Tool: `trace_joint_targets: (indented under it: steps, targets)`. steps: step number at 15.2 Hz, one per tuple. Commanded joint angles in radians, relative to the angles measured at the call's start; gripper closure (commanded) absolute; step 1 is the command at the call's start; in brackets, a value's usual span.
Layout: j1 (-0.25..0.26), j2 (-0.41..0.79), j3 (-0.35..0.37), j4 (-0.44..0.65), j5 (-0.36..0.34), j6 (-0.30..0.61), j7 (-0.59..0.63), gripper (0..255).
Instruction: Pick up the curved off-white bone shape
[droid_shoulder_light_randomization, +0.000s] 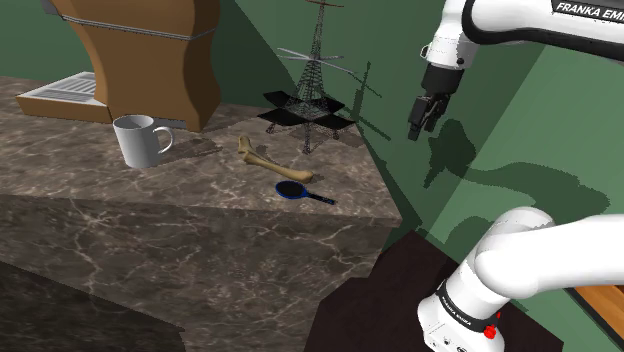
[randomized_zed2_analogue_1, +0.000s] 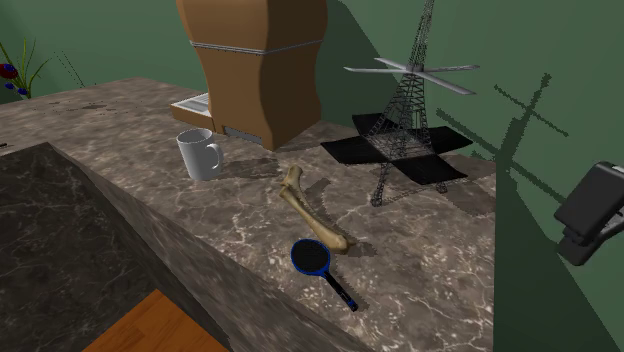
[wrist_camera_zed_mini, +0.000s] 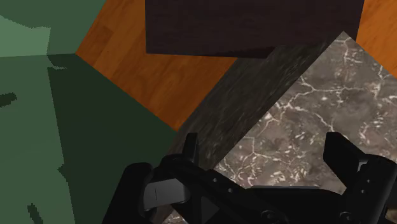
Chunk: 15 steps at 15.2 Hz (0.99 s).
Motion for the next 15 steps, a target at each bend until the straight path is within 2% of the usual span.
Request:
trace_joint_targets:
  steps: [1, 8, 15]
  targets:
    - [0.0, 0.0, 0.0, 0.0, 0.0, 0.0, 0.0, 0]
    - [0.052, 0.166, 0.079, 0.036, 0.085, 0.139, 0.084, 0]
    - [0.096, 0.36, 0.153, 0.127, 0.143, 0.259, 0.157, 0]
